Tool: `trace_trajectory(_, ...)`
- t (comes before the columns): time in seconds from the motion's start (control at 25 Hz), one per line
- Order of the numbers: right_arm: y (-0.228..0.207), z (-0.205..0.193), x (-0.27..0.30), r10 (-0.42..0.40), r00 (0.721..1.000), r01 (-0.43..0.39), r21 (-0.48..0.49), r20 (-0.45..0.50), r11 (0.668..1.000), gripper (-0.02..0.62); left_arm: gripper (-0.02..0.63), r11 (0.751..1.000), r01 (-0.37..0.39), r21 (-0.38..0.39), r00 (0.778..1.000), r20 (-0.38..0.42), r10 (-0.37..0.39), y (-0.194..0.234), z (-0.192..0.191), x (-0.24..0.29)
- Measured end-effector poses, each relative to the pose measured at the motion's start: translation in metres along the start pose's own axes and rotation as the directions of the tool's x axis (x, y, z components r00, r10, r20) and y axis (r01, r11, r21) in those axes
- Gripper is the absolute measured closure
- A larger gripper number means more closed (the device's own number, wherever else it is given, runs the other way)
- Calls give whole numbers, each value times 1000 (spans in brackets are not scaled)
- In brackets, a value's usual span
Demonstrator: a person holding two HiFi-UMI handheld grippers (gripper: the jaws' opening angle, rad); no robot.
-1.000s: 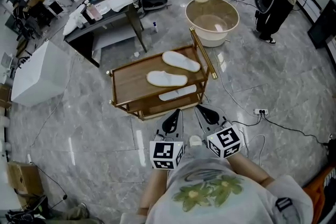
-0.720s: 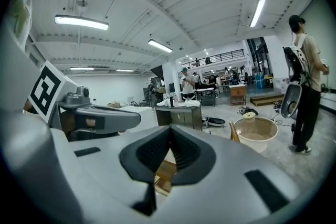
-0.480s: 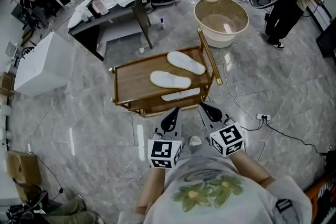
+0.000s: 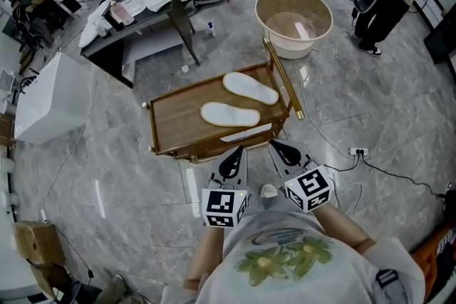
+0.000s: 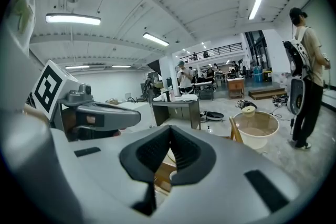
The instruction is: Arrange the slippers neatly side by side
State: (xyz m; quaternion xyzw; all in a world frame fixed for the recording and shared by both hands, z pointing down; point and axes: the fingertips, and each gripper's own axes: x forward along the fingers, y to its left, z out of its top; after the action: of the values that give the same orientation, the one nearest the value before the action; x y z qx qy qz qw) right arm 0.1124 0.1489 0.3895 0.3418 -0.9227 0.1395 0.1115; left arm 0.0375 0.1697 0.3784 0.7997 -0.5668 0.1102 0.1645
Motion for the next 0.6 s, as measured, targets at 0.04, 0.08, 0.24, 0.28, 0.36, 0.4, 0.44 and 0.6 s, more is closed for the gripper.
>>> trace_trajectory(0.04,-1,0,6,-1,1000,1,1,-4,1000,589,591,1000,6,0,1000,-2,-6,6,1,5)
trace_trajectory(0.08,-2,2,13,0,1000,0,3,-8,1000,589,591,1000,13,0,1000,-4,-13,11,3,10)
trace_trajectory(0.24,-8,9,42,-2,1000,3,23,-28,1000,589,591,999,47,8,999,-20,-47,35,13,29)
trace_trajectory(0.28,-10,10,49,-5,999,6,25,-34,1000,589,591,998,56,2,998,-25,-56,42,14,33)
trace_trajectory(0.36,-13,12,65,-12,999,13,22,-40,1000,588,591,998,66,-15,997,-38,-66,60,13,41)
trace_trajectory(0.4,-15,15,73,-15,999,16,19,-39,1000,588,591,998,67,-19,997,-43,-67,69,12,45)
trace_trajectory(0.44,-17,17,80,-19,999,19,17,-38,1000,586,591,998,67,-22,997,-48,-68,78,12,48)
trace_trajectory(0.6,-25,18,102,-38,998,40,26,-58,999,568,591,996,77,-37,995,-67,-79,103,11,62)
